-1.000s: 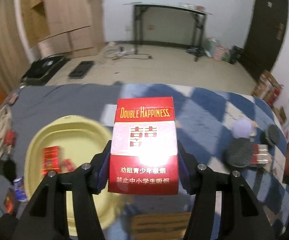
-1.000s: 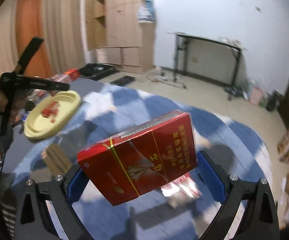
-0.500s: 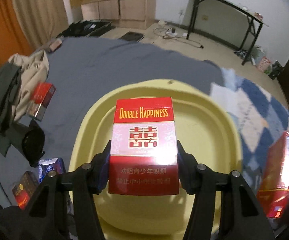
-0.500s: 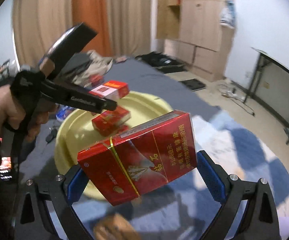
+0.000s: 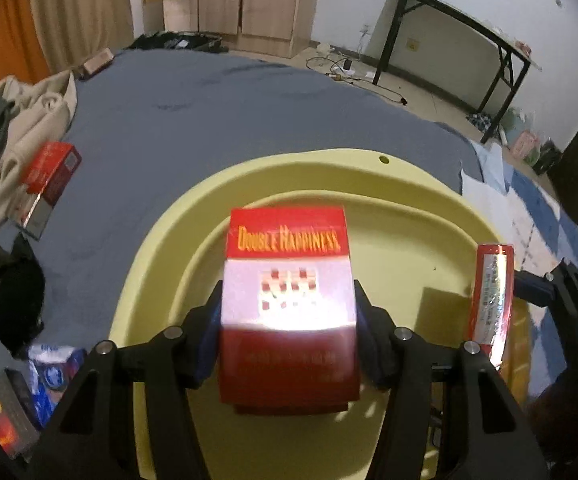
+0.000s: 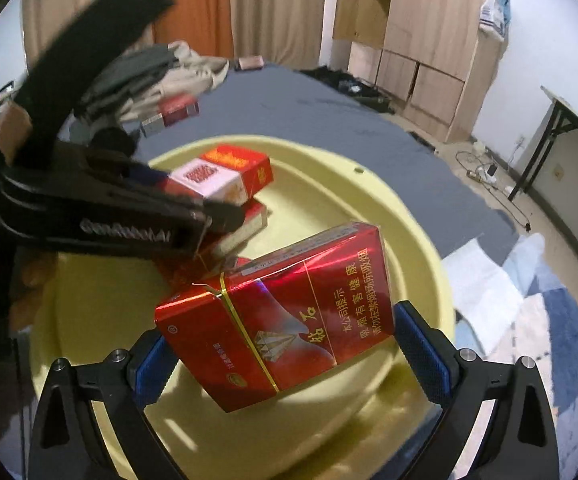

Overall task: Organize rigid objects
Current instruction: 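Carry both packs to the yellow tray and release them inside, then move both tools back to the rug toward the black foam discs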

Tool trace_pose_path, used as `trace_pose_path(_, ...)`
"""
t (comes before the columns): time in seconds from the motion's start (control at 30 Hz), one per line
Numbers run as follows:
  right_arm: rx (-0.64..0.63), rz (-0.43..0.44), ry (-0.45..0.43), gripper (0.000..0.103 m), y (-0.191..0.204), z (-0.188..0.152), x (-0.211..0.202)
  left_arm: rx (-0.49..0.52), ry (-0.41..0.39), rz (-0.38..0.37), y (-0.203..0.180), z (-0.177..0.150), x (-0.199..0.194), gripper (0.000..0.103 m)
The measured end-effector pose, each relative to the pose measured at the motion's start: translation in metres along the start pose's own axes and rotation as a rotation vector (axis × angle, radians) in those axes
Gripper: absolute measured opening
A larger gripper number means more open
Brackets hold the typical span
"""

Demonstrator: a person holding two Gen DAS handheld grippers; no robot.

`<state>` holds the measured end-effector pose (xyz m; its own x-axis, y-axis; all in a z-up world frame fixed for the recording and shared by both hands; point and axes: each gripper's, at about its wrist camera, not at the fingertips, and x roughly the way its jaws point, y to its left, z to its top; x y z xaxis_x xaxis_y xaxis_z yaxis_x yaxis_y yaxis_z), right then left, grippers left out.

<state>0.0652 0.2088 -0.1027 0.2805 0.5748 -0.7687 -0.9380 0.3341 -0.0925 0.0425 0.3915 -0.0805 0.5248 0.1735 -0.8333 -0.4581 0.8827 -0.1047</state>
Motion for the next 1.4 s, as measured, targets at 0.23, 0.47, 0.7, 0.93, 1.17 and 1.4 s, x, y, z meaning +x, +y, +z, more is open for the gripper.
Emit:
trace_pose_path(0.23, -0.006, -0.018, 0.029, 0.102, 0.006, 0.007, 0.003, -0.066, -0.042, 0.007, 0.006, 0.001, -0.018, 0.093)
trace_pose_path(0.47, 0.097, -0.011, -0.069, 0.103, 0.002, 0.000, -0.056, -0.020, -0.137, 0.046, -0.017, 0.015, -0.066, 0.103)
trace_pose_path(0.7, 0.242, -0.087, -0.068, 0.103, -0.013, -0.006, -0.107, 0.009, -0.211, -0.002, -0.048, 0.030, -0.130, 0.103)
trace_pose_path(0.93, 0.514, -0.346, -0.205, 0.103, -0.063, -0.111, -0.265, 0.189, -0.240, -0.191, -0.173, 0.011, -0.173, 0.103)
trace_pose_path(1.17, 0.563, -0.665, -0.231, 0.103, -0.077, -0.218, -0.417, 0.251, -0.155, -0.377, -0.278, -0.020, -0.185, 0.103)
trace_pose_path(1.4, 0.701, -0.671, -0.229, 0.103, -0.087, -0.279, -0.453, 0.317, -0.088, -0.311, -0.323, -0.069, -0.172, 0.103)
